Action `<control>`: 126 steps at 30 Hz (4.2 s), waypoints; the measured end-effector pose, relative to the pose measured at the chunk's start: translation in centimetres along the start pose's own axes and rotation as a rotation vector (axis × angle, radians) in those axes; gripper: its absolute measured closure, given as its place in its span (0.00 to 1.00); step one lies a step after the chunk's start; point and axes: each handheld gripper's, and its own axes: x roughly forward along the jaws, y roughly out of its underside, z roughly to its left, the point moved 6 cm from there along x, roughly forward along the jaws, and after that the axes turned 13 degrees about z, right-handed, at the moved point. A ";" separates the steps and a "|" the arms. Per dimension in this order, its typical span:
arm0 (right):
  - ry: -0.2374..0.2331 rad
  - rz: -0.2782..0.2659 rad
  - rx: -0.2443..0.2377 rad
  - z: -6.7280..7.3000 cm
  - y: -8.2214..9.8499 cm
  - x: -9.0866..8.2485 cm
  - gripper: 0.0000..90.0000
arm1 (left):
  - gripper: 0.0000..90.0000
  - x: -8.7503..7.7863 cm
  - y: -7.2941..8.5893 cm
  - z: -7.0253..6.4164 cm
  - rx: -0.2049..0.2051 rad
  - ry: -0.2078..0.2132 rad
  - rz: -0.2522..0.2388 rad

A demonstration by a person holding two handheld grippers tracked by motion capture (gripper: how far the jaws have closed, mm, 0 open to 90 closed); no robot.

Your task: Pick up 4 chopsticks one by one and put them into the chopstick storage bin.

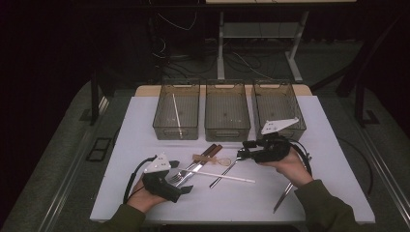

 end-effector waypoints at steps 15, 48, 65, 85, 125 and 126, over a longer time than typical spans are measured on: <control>-0.045 0.178 -0.117 1.9 2.0 2.7 0.79 | 0.00 0.0 -0.2 -0.2 0.012 0.008 -0.002; -0.004 0.561 -0.354 2.9 2.3 6.5 0.86 | 0.01 0.0 -0.2 -0.4 0.021 0.015 0.002; 0.060 0.779 -0.436 3.6 1.1 7.7 0.93 | 0.01 0.0 -0.3 -0.4 0.025 0.015 0.000; 0.000 0.542 -0.285 2.4 1.4 6.1 0.93 | 0.01 0.0 -0.3 -0.4 0.025 0.010 0.001; 0.026 0.080 0.055 -0.1 -1.7 3.4 0.93 | 0.00 0.0 0.0 0.0 -0.014 0.019 -0.006; 0.035 0.076 0.053 -0.1 -2.0 3.5 0.93 | 0.00 0.0 0.1 0.0 -0.015 0.018 -0.006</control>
